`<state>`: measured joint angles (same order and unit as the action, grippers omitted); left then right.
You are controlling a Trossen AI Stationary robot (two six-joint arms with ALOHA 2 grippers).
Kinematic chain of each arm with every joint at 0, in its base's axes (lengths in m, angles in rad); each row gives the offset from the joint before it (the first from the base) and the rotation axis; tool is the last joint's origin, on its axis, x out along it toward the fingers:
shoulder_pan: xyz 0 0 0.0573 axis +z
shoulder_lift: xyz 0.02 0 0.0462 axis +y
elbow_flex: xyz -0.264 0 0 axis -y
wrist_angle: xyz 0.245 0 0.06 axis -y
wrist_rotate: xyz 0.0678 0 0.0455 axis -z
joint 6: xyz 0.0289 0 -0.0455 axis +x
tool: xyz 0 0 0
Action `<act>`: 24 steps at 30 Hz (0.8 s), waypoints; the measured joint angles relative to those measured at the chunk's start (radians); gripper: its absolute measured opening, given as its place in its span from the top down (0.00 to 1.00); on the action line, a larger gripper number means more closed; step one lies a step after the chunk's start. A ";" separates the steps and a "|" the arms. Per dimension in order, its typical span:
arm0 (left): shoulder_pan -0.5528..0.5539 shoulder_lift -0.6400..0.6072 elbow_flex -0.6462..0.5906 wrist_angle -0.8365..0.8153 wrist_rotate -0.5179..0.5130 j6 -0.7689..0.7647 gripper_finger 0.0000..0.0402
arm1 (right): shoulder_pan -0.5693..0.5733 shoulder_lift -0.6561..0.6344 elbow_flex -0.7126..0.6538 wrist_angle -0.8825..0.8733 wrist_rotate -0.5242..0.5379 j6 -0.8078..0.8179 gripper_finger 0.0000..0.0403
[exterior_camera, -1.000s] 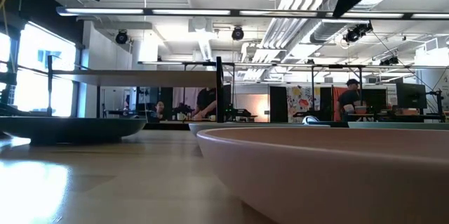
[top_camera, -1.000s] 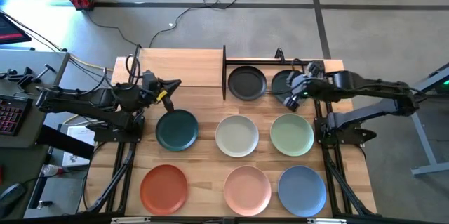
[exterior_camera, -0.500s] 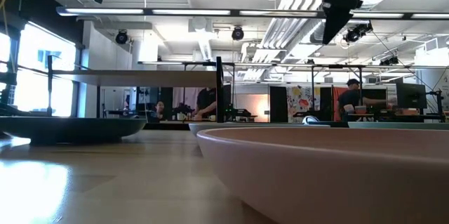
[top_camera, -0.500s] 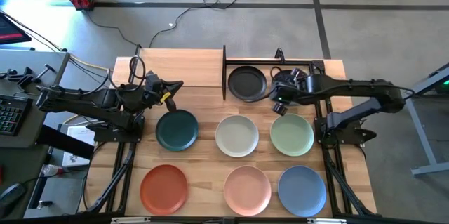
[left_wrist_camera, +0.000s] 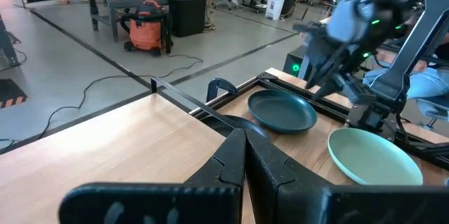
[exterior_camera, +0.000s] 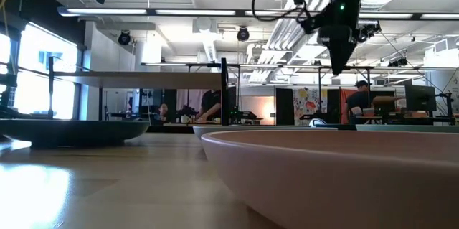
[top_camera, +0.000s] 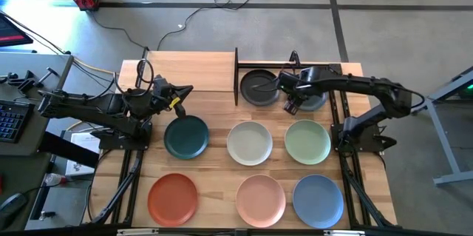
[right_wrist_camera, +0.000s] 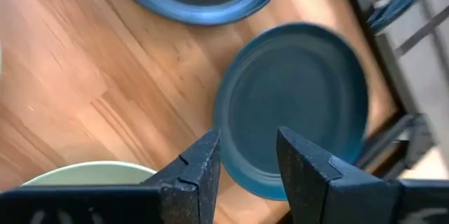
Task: Place and stack plates onto a shelf
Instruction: Put the top dark blue plate on the shelf
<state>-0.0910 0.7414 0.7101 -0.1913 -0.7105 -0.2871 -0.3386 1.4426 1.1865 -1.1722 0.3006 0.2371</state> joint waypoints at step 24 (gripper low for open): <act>0.000 0.000 0.000 0.001 -0.010 -0.006 1.00 | -0.056 0.005 -0.328 0.347 -0.065 -0.036 0.71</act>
<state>-0.0913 0.7414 0.7101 -0.1905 -0.7201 -0.2927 -0.3949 1.4478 0.8590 -0.8254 0.2353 0.2008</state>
